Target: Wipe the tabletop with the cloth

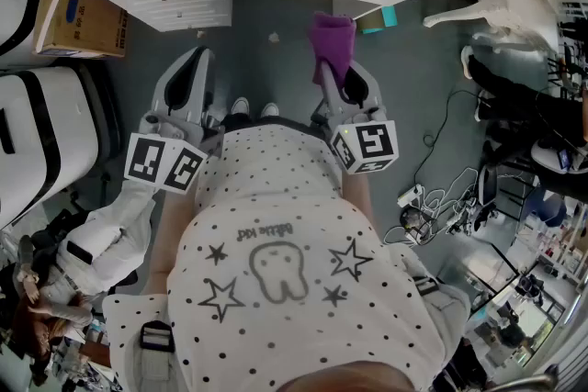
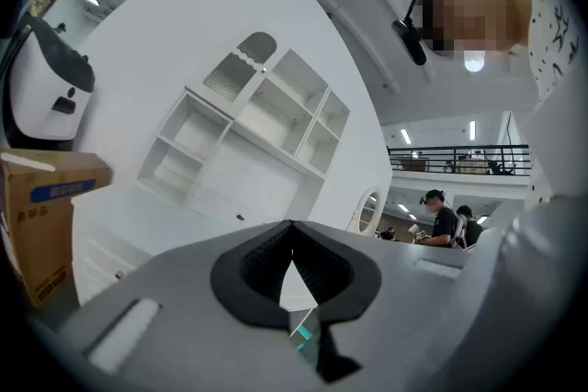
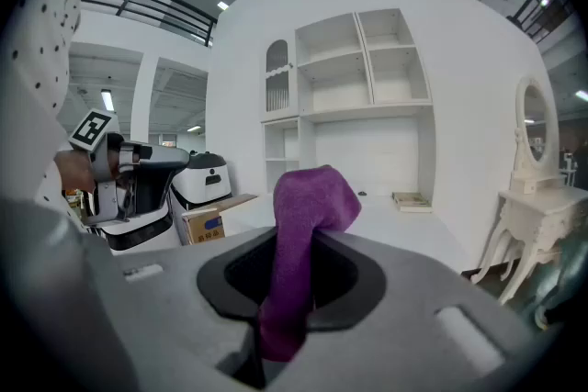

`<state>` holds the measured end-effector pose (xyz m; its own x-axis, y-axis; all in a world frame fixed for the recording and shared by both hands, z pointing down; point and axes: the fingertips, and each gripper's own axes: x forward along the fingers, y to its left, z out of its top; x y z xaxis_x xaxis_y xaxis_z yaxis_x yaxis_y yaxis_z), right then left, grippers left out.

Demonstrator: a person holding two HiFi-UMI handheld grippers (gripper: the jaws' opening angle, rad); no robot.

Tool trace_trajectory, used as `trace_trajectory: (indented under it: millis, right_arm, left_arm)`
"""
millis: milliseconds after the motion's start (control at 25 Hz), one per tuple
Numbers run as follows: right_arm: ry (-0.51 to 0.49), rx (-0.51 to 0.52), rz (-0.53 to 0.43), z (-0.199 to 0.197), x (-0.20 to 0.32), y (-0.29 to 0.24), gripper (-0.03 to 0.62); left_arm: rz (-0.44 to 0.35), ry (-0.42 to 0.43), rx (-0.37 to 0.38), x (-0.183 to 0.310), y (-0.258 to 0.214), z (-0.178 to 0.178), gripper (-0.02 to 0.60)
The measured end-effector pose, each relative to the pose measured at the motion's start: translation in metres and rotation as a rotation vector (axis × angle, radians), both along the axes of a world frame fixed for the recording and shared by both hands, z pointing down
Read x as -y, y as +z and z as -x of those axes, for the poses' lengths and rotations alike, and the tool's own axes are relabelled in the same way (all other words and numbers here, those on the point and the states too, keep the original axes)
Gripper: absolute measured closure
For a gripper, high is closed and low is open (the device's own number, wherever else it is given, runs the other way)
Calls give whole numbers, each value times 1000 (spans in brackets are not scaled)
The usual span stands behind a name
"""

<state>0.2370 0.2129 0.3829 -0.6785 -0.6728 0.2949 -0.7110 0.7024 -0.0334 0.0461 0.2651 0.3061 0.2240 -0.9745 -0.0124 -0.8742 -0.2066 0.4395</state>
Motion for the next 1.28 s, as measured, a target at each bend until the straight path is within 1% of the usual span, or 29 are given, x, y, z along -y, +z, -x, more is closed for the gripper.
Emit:
trace_trajectory:
  millis: [160, 400, 560, 640, 840, 880, 920, 1000, 1080, 1280]
  right_arm:
    - [-8, 8, -2, -2, -2, 2, 522]
    - [-12, 10, 9, -19, -9, 7, 522]
    - [-27, 72, 17, -30, -13, 5, 519]
    - [-38, 81, -6, -35, -12, 5, 519]
    - [-98, -15, -135, -30, -11, 3, 519]
    - [-109, -18, -137, -27, -9, 2, 519]
    - [-119, -22, -119, -23, -7, 5, 519]
    - [-122, -46, -53, -14, -2, 18, 519]
    - [-109, -60, -9, 0, 5, 29, 519]
    - [-79, -20, 7, 48, 39, 24, 518]
  left_arm:
    - [4, -33, 3, -5, 3, 3, 591]
    - [6, -49, 7, -13, 5, -10, 591]
    - [-2, -55, 3, -18, 7, -25, 591]
    - [0, -62, -2, -19, 11, -30, 591]
    - [15, -87, -14, -20, 21, -27, 591]
    - [17, -91, -13, -19, 22, -24, 591]
    - [19, -96, -13, -18, 23, -21, 591]
    - [25, -106, -14, -14, 26, -9, 591]
    - [28, -116, -16, -8, 28, 9, 591]
    - [25, -107, -14, 22, 25, 60, 591]
